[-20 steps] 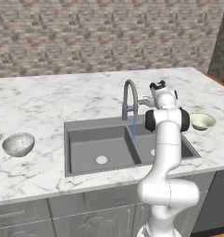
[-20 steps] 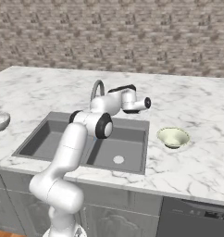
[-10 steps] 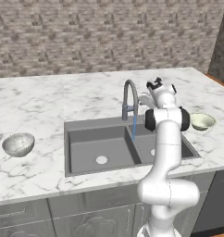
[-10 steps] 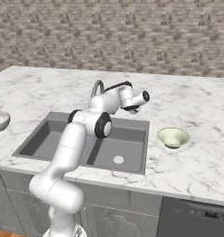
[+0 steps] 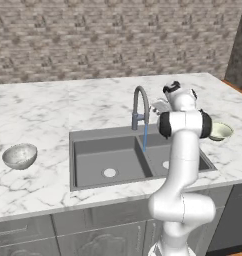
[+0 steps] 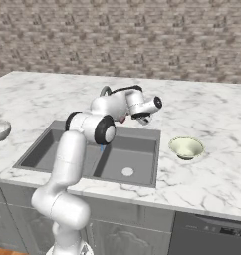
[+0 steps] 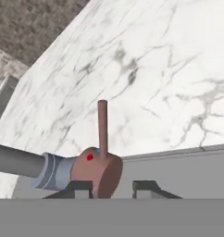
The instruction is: Rinse each bowl for a few seconds and place them down in the sink or on the counter.
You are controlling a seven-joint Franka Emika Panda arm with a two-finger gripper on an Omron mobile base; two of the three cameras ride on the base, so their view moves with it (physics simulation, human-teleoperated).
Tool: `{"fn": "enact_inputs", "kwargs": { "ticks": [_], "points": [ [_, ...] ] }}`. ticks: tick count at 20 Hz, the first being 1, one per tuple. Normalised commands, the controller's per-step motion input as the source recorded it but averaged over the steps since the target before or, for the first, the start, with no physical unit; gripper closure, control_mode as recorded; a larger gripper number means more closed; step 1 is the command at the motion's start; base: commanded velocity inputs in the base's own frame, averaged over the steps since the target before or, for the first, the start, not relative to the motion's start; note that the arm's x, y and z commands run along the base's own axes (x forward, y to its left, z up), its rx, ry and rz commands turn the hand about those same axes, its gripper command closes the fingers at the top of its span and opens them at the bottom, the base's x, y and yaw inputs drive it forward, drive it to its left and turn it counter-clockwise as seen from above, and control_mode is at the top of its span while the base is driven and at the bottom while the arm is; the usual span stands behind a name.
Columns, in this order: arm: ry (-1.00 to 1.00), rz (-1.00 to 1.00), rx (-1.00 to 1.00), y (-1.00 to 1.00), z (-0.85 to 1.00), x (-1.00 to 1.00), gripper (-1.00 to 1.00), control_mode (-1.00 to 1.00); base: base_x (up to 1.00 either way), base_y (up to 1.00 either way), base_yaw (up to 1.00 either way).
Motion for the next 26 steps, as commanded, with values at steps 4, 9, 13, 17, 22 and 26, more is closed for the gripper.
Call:
{"fn": "enact_inputs", "kwargs": {
  "ticks": [4, 9, 13, 17, 22, 26],
  "points": [
    [-0.02, -0.04, -0.01, 0.2, 0.5, -1.0, -1.0, -1.0, 0.0, 0.0, 0.0],
    [-0.11, -0.02, -0.03, 0.3, 1.0, -1.0, -1.0, -1.0, 0.0, 0.0, 0.0],
    [-0.09, 0.0, -0.07, 0.22, 1.0, -1.0, -1.0, -1.0, 0.0, 0.0, 0.0],
    [-0.02, 0.0, -0.07, 0.32, 0.98, -1.0, -1.0, -1.0, 0.0, 0.0, 0.0],
    [0.13, 0.0, -0.01, 0.79, 0.97, -0.83, -1.0, -1.0, 0.0, 0.0, 0.0],
    [0.21, -0.01, 0.0, 1.0, 0.69, -0.54, -1.0, -1.0, 0.0, 0.0, 0.0]
  ]
}}
